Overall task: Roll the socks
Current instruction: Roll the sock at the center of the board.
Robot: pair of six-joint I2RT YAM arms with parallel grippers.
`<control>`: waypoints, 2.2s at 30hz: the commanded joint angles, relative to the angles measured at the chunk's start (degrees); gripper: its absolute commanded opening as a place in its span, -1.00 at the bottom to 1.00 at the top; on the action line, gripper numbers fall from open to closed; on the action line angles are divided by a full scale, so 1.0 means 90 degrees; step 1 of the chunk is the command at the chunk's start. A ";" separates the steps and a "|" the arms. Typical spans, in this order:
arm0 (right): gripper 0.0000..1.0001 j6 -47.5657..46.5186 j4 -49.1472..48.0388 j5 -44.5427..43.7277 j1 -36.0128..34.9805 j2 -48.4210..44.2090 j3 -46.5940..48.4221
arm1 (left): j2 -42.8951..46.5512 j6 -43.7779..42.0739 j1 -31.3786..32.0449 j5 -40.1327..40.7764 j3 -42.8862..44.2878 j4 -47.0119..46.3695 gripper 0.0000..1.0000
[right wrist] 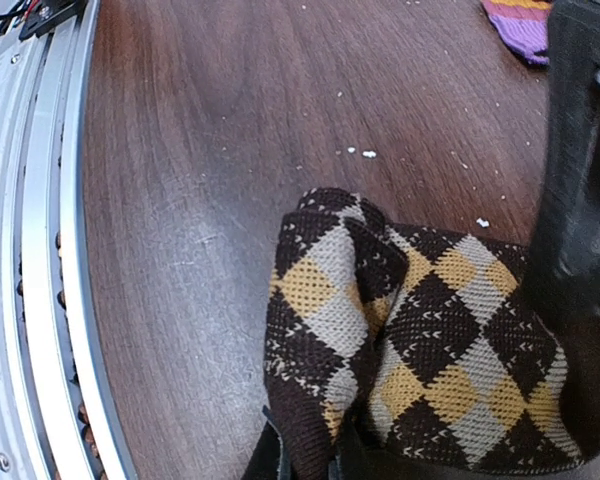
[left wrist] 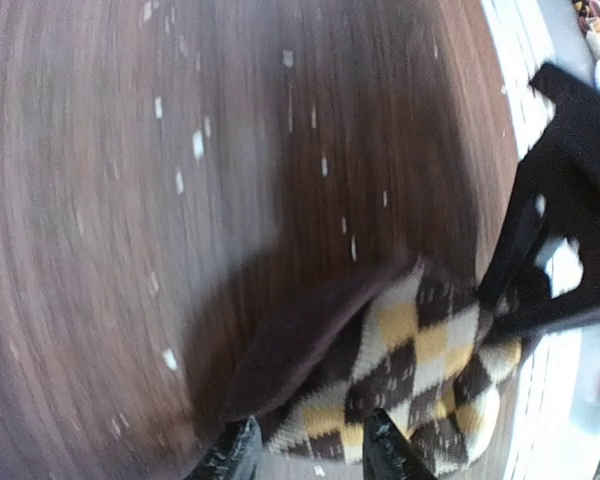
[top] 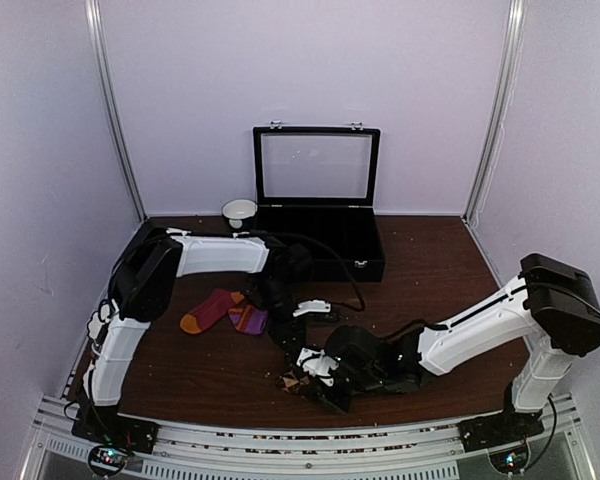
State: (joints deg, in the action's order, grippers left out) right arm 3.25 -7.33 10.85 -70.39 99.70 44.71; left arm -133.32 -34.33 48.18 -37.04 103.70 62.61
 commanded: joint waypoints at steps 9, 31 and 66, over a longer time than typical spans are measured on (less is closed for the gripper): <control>-1.00 0.1467 0.2094 0.0357 0.0093 0.1407 0.0605 | 0.1071 0.0180 -0.0697 0.0593 -0.0217 -0.0324 0.96; -1.00 0.3456 0.1031 0.2650 0.0996 0.2043 0.0008 | 0.3700 0.0158 -0.0513 0.0990 -0.3317 -0.2046 0.96; -1.00 0.3701 0.0815 0.3326 0.1507 0.2176 0.0089 | 0.3221 -0.1137 0.1072 0.2088 -0.4752 -0.3620 -0.14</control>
State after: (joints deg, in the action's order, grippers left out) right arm 35.03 -16.23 47.40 -56.71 113.43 50.22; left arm -102.63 -44.29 57.71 -23.27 61.95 31.77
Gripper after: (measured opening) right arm 0.075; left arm 0.457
